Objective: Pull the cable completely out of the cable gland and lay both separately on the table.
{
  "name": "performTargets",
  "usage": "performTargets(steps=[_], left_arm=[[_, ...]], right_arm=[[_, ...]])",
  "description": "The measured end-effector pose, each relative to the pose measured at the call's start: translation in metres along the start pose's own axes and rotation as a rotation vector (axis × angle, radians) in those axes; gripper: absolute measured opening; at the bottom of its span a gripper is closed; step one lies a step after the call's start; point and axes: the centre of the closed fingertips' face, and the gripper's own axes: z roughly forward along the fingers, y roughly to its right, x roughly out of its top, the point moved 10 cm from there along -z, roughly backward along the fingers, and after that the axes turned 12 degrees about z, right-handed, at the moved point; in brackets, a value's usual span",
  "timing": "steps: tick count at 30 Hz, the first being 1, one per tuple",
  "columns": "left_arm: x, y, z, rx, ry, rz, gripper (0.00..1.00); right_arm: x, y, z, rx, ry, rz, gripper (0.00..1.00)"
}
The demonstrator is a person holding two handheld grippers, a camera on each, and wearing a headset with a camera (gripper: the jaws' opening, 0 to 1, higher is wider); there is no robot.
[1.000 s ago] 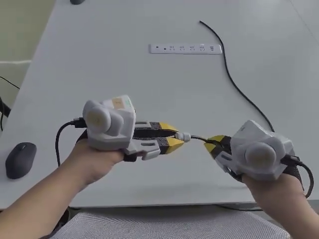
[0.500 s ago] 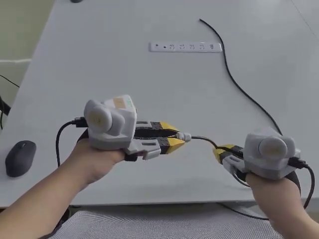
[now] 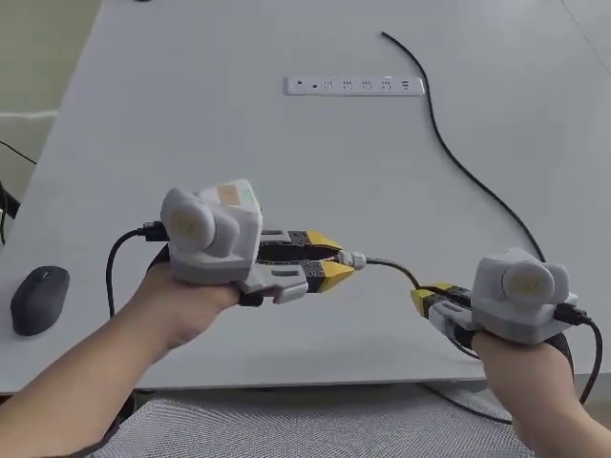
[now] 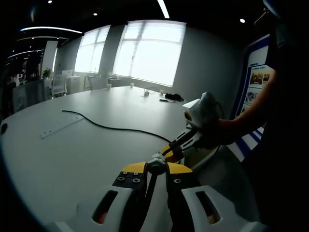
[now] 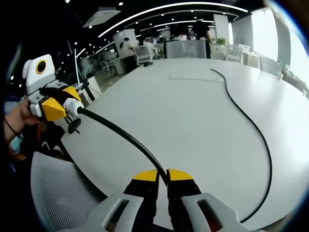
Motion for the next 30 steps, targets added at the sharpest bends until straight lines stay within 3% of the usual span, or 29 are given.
performTargets(steps=[20, 26, 30], left_arm=[[0.003, -0.003, -0.006, 0.017, 0.007, -0.005, 0.15], [0.001, -0.005, -0.007, 0.021, 0.0, -0.012, 0.15], [0.001, -0.004, -0.007, 0.021, -0.001, -0.013, 0.15]], right_arm=[[0.003, -0.005, -0.011, 0.013, 0.012, -0.109, 0.02], [0.012, -0.011, -0.02, 0.033, 0.038, -0.131, 0.11], [0.025, -0.023, -0.03, 0.054, 0.056, -0.209, 0.18]])
